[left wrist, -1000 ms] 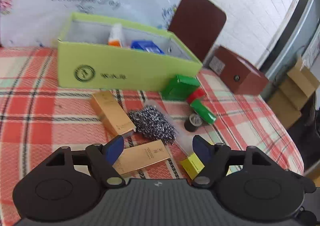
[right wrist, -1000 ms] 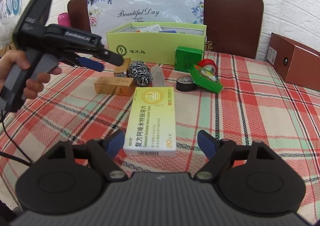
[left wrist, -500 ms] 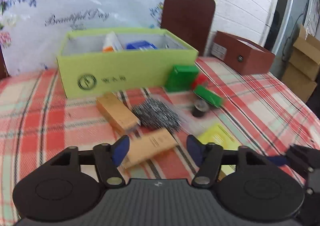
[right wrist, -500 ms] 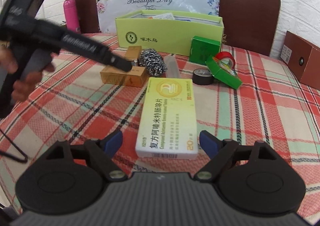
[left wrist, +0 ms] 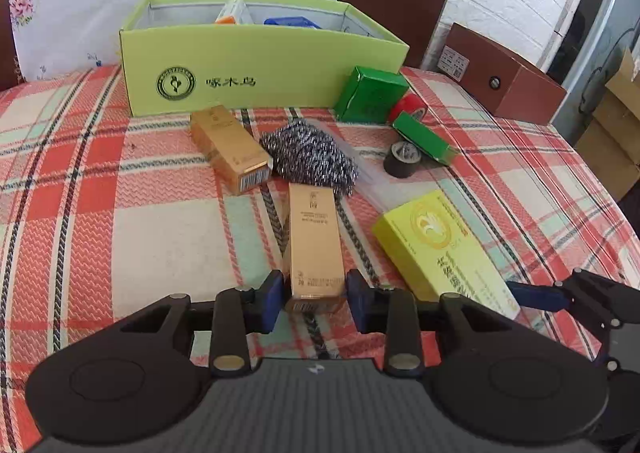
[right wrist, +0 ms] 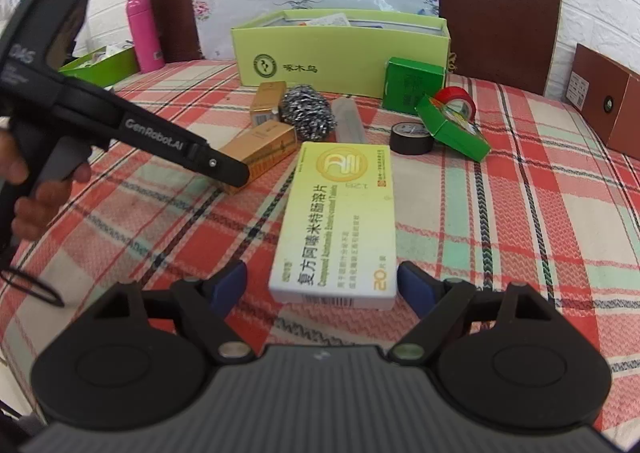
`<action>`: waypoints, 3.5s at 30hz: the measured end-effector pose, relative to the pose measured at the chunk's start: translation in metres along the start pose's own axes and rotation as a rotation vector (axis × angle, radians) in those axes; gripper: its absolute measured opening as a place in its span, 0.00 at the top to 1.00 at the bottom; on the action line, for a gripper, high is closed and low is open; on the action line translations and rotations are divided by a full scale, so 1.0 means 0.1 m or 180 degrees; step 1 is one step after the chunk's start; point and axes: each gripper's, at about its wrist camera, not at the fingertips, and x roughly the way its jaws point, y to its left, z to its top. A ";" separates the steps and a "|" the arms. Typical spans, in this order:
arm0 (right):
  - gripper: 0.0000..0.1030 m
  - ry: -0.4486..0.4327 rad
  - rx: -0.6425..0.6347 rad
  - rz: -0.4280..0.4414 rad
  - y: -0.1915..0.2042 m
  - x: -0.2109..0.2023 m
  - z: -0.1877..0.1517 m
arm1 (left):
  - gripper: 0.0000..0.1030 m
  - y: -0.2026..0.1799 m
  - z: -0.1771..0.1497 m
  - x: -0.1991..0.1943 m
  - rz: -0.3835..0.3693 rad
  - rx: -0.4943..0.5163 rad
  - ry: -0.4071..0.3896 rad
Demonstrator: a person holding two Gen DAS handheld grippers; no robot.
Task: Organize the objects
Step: 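Grasp the yellow medicine box with the right tool while the left tool grasps a gold box, then carry the yellow box and gold box into the green box and release, then move both tools back toward the clear tube and second gold box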
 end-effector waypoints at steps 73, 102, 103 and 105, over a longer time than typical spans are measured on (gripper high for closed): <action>0.00 -0.1040 0.0107 -0.0495 -0.67 0.74 2.05 | 0.21 0.42 1.93 -0.13 0.0657 -0.0359 -0.0712; 0.00 -0.0760 0.0644 -0.0607 -0.41 -0.17 0.50 | 0.16 -0.20 0.27 -0.67 0.0994 -0.0400 -0.0808; 0.00 -0.0734 0.0658 -0.0605 -0.39 -0.16 0.46 | 0.16 -0.18 0.21 -0.66 0.1001 -0.0417 -0.0790; 0.00 -0.0675 0.0668 -0.0582 -0.36 -0.11 0.40 | 0.16 -0.13 0.12 -0.63 0.1026 -0.0442 -0.0732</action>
